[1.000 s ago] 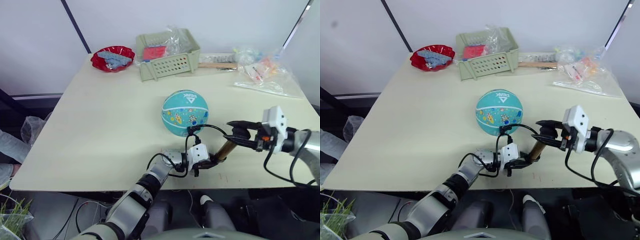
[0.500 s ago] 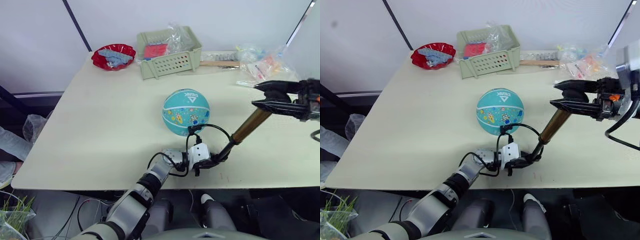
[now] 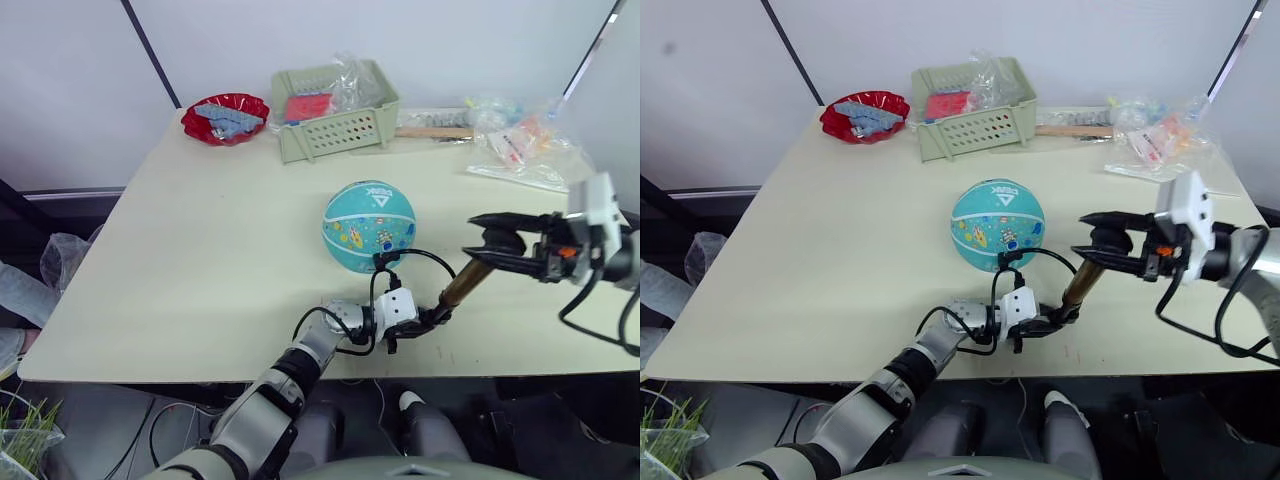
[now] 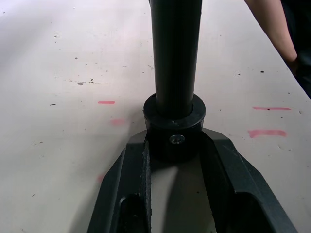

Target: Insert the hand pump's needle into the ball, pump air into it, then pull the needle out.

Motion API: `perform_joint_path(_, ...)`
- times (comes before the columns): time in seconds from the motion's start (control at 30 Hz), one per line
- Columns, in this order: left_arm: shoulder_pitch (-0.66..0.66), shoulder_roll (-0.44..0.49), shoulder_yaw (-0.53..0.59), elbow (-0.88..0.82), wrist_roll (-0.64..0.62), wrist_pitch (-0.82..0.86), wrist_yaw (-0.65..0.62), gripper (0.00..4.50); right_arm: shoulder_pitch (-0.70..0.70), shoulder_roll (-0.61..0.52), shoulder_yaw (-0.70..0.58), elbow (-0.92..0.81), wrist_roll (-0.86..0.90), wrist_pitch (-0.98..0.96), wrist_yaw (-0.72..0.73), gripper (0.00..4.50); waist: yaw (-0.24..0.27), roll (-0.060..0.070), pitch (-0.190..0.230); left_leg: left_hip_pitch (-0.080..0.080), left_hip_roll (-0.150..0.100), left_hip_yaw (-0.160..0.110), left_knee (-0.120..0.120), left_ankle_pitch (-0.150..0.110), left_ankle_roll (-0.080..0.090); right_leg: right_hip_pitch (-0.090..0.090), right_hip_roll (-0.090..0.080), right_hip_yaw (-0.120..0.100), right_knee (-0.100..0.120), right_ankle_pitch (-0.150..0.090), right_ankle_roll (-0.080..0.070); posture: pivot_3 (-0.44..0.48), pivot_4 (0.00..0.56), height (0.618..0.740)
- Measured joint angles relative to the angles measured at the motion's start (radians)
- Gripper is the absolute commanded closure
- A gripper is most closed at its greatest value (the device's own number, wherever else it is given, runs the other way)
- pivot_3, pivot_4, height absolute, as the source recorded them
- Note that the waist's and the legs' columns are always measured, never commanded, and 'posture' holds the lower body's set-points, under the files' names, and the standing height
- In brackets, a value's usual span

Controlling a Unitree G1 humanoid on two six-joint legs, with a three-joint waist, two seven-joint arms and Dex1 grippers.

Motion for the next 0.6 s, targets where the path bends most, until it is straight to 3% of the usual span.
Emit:
perform_joint_path(0.3, 0.002, 0.003, 0.000, 0.000, -0.001, 0.002, 0.000, 3.45, 0.065, 0.103, 0.125, 0.078, -0.179, -0.168, -0.021, 2.83, -0.006, 0.000, -0.004, 0.000, 0.000, 0.000, 0.000, 0.000, 0.000, 0.000, 0.000, 0.000, 0.000, 0.000, 0.000, 0.000, 0.150, 0.740)
perform_joint_path(0.6, -0.002, -0.005, 0.002, -0.001, -0.007, -0.001, -0.004, 3.45, -0.007, 0.053, 0.063, 0.081, -0.068, -0.025, 0.002, 2.83, -0.003, 0.006, 0.001, -0.003, -0.002, -0.001, 0.000, 0.000, 0.000, -0.002, -0.001, 0.000, 0.000, 0.001, -0.002, 0.000, 0.150, 0.740)
